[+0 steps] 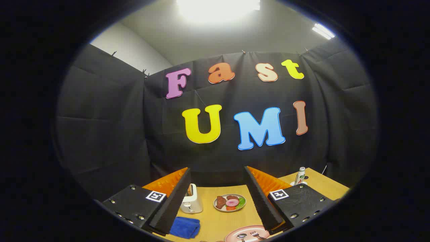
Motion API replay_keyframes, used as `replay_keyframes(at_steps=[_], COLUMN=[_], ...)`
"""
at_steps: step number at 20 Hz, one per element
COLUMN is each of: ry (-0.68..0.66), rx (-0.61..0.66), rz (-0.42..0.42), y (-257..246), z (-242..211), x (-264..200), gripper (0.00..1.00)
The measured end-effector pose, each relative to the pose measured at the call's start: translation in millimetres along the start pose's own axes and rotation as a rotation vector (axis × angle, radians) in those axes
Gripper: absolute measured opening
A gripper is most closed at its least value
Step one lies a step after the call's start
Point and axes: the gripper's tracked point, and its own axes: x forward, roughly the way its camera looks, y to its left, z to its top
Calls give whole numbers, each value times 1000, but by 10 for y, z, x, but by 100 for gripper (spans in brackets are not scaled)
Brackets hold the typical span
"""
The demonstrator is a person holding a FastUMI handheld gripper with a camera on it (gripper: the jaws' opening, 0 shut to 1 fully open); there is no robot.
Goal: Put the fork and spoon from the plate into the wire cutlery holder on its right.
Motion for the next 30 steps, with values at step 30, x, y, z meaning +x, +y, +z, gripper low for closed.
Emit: replay_keyframes(at_steps=[30], ry=[323], rx=[-12], rz=[-176], y=[-772], z=[-1227], x=[188], gripper=[93])
